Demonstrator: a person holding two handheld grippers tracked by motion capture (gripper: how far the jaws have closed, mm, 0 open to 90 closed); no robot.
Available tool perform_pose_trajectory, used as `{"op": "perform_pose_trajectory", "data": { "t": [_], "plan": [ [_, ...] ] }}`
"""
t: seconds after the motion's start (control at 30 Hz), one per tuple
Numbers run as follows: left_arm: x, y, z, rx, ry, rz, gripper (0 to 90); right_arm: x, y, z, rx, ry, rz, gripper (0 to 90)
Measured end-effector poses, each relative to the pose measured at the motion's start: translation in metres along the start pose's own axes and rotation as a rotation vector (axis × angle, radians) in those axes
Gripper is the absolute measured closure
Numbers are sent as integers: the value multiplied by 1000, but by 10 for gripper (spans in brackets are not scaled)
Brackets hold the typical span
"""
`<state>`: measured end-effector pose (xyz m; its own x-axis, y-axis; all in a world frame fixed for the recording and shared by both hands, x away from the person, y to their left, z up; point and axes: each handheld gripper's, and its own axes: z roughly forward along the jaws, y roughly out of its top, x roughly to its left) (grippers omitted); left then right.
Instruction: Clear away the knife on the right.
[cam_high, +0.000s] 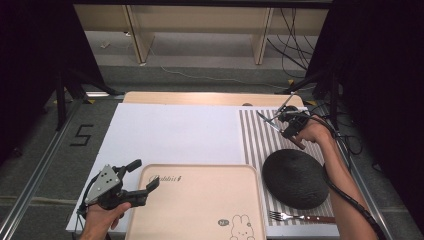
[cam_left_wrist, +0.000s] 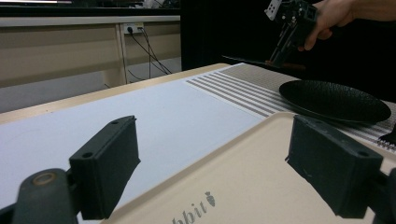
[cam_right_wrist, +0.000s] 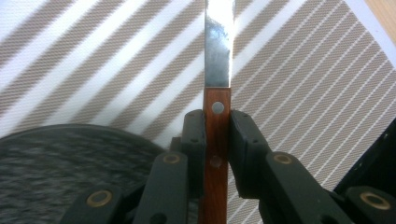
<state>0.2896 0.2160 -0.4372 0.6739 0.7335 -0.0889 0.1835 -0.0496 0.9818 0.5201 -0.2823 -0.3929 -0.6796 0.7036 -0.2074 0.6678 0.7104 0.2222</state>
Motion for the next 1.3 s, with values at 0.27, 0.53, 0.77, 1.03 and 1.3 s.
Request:
{"op": "perform_pose_trajectory", "data": {
  "t": [0.27,0.53,0.77,1.03,1.3],
  "plan": [
    [1,0,-1,0,3,0,157,24,-1,-11,-15,47,-44,777],
    [1,1,-1,7,8,2,157,49,-6,-22,-48,100,-75,777],
    [1,1,-2,3,9,-2,157,81,-10,-33,-79,147,-96,777],
    [1,1,-2,3,6,0,157,112,-11,-39,-108,156,-146,777],
    [1,2,-3,-2,5,0,157,145,-15,-47,-132,196,-209,777]
  ]
}}
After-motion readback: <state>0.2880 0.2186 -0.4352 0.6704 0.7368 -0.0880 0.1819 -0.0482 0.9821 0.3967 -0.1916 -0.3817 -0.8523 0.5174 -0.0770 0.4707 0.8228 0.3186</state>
